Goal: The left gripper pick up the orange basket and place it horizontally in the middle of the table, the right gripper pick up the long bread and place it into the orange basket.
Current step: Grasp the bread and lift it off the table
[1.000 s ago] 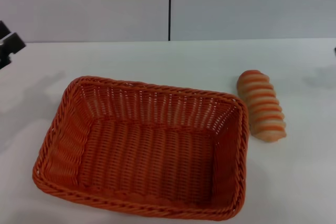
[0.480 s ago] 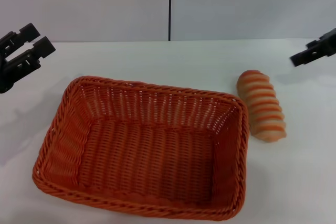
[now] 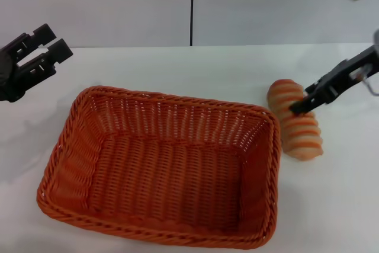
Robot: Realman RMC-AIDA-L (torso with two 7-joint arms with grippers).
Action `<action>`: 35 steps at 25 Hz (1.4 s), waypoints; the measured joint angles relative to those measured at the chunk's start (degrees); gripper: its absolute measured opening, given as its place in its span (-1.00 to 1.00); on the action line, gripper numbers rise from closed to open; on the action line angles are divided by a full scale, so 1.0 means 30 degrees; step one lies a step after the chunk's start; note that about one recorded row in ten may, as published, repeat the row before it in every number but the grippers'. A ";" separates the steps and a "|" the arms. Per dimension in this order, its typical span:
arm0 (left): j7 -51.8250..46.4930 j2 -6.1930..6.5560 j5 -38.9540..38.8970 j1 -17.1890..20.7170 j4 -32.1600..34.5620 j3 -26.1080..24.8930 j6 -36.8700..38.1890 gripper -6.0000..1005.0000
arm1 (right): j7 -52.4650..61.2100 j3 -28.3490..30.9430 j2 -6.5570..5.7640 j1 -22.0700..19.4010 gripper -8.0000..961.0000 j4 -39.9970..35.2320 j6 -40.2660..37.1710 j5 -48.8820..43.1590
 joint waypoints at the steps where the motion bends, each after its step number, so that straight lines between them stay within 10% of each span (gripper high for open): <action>1: -0.0015 0.0000 0.0000 -0.0069 -0.0012 0.0109 0.0000 0.58 | 0.0154 -0.0400 0.0143 0.0097 0.43 0.0554 0.0320 -0.0044; 35: -0.0165 0.0031 -0.0006 -0.0613 -0.0343 0.0538 -0.0641 0.57 | 0.0526 -0.1246 0.0138 -0.0675 0.01 0.0372 0.1681 0.0717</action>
